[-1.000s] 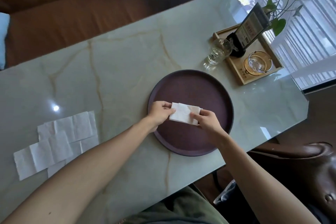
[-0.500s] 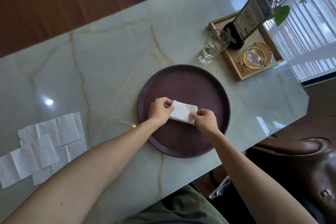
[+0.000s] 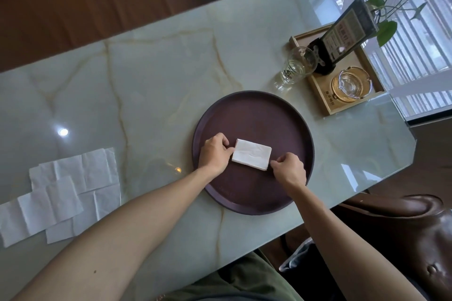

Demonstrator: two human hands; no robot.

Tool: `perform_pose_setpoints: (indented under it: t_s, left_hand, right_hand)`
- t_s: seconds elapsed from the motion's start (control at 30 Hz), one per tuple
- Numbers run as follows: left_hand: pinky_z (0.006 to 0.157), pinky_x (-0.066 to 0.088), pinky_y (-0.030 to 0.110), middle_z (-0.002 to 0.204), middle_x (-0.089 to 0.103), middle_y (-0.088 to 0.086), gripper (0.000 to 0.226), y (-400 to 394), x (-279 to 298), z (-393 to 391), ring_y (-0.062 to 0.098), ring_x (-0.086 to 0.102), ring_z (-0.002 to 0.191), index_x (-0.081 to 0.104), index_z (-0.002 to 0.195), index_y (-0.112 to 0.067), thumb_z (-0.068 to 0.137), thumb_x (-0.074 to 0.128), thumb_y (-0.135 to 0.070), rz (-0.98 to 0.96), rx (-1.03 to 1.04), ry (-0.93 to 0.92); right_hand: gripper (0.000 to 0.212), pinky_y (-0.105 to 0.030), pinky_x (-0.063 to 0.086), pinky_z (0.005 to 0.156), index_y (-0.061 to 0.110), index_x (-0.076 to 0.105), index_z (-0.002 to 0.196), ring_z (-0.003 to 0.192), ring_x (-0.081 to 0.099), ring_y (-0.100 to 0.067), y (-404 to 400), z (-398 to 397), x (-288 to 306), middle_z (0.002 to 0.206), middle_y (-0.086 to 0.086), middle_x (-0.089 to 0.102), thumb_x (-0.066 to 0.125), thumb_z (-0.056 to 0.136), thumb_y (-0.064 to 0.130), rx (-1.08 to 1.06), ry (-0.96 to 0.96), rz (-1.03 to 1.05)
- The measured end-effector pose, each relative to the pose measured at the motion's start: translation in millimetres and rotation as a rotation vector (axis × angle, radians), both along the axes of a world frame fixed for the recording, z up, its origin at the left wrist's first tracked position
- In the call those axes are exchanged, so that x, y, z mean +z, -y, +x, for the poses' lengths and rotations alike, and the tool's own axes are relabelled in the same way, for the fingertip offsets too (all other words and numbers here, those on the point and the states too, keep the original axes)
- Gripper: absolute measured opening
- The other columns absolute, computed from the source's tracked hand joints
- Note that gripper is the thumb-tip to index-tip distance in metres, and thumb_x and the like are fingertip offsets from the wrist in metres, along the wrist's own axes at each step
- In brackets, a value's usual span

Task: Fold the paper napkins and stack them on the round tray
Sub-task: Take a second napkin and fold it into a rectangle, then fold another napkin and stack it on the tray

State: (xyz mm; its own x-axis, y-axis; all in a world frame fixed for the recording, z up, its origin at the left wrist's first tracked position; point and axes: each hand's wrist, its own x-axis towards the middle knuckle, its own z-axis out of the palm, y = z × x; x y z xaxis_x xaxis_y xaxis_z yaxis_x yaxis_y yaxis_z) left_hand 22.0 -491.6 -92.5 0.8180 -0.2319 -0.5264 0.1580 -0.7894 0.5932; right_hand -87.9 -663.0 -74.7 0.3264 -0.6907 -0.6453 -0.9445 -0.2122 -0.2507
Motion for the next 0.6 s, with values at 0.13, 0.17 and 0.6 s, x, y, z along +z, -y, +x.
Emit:
perform_pose_setpoints:
  t_s: [0.13,0.17,0.6]
  left_hand:
    - [0.068,0.044,0.026,0.07,0.057,-0.011,0.012,-24.9,8.8,6.9,0.022,0.065,0.08,0.066,0.092,-0.014,0.087,0.076,-0.02,-0.018,0.003,0.026]
    - [0.069,0.045,0.026,0.072,0.059,-0.01,0.013,-34.0,12.8,9.3,0.021,0.064,0.079,0.067,0.094,-0.014,0.087,0.075,-0.022,-0.018,0.008,0.025]
    - [0.08,0.049,0.027,0.094,0.069,-0.001,0.025,-242.9,45.0,20.5,0.021,0.068,0.094,0.068,0.103,-0.015,0.084,0.078,-0.028,-0.002,0.309,-0.023]
  right_hand:
    - [0.014,-0.033,0.05,0.076,0.02,0.064,0.091,0.09,0.065,-0.029,-3.8,6.9,12.3,0.097,-0.003,0.07,0.059,0.083,0.03,0.044,0.022,-0.051]
    - [0.015,-0.033,0.049,0.076,0.02,0.064,0.092,0.089,0.065,-0.029,-7.8,11.0,15.7,0.097,-0.002,0.07,0.059,0.083,0.031,0.065,0.051,-0.052]
    - [0.022,-0.027,0.041,0.073,0.011,0.068,0.102,0.094,0.063,-0.021,-186.2,107.2,44.9,0.093,0.001,0.067,0.072,0.085,0.024,0.587,0.306,0.192]
